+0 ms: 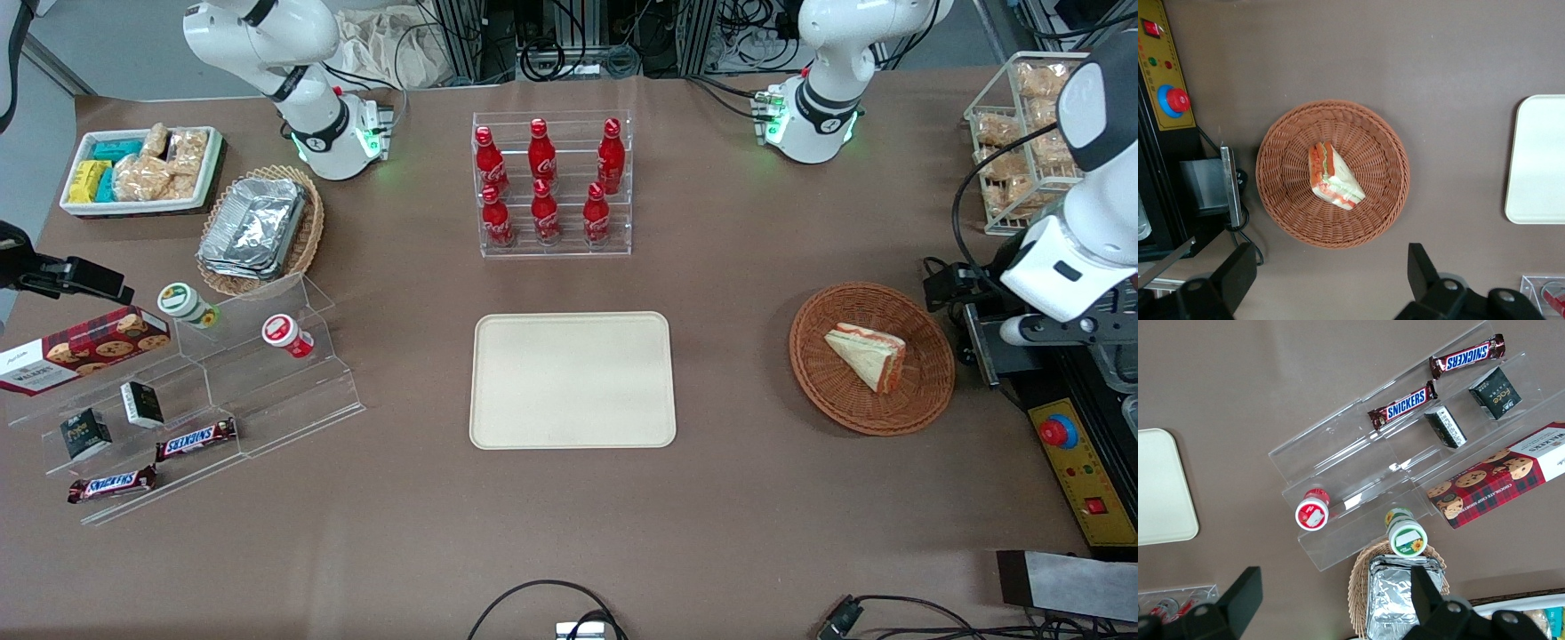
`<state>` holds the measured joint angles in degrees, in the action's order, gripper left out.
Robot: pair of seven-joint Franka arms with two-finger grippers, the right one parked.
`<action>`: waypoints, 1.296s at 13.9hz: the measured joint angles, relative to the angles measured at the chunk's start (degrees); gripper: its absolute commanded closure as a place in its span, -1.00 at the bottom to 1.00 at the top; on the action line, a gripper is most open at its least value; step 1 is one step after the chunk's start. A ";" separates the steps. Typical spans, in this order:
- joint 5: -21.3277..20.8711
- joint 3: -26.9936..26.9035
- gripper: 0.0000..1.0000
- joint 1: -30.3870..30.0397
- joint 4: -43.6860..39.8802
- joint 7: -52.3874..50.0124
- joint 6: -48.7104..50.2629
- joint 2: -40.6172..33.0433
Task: Place sandwich from basket to tray
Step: 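Lower the left gripper over the wrapped sandwich in the wicker basket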
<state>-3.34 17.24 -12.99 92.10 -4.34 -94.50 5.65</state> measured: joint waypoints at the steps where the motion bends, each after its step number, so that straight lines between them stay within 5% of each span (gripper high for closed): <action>1: 0.00 0.00 -1.00 -0.02 -0.43 -0.10 0.19 0.17; 7: -0.06 -0.43 -1.00 -1.15 -0.35 -3.01 2.70 1.45; 11: -0.09 -1.38 -1.00 -2.69 3.56 -14.39 -0.73 5.07; 18: 0.18 -4.97 -1.00 -2.90 21.15 -21.96 -24.20 5.59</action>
<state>-3.16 12.27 -15.89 113.26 -26.29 -118.70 11.24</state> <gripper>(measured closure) 0.000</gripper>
